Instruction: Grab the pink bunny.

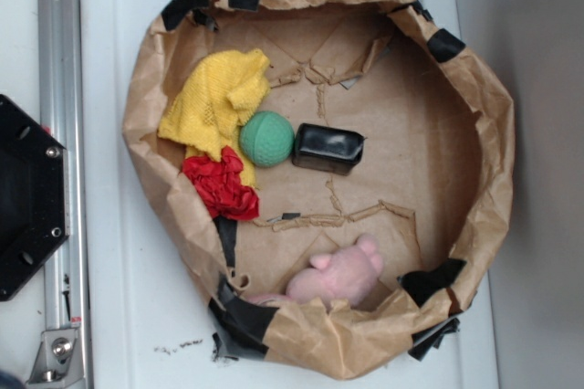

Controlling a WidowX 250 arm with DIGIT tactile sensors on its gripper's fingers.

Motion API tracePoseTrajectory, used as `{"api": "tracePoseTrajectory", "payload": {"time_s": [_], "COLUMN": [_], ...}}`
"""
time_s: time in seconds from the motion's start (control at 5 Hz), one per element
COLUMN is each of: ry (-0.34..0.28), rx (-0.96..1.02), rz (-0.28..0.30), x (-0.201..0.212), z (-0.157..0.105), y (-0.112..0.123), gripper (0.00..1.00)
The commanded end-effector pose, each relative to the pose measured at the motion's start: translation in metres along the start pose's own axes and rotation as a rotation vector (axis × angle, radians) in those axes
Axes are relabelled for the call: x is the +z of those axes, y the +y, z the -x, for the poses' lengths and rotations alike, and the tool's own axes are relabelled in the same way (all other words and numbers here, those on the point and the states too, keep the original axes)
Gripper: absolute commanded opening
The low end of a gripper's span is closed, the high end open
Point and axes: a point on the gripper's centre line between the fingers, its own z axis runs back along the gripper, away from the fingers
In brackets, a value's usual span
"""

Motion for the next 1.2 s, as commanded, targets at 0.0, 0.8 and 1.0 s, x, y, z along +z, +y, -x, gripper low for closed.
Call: {"api": "tracePoseTrajectory", "payload": {"time_s": [0.0, 0.8, 1.0], "ry": [0.0, 0.148, 0.215], "rx": [0.0, 0.646, 0.693], "rz": [0.0, 0.232, 0.292], "x": [0.0, -0.145, -0.181], "z": [0.0, -0.134, -0.141], "y": [0.0, 0.0, -0.021], "gripper": [1.0, 1.0, 1.0]}}
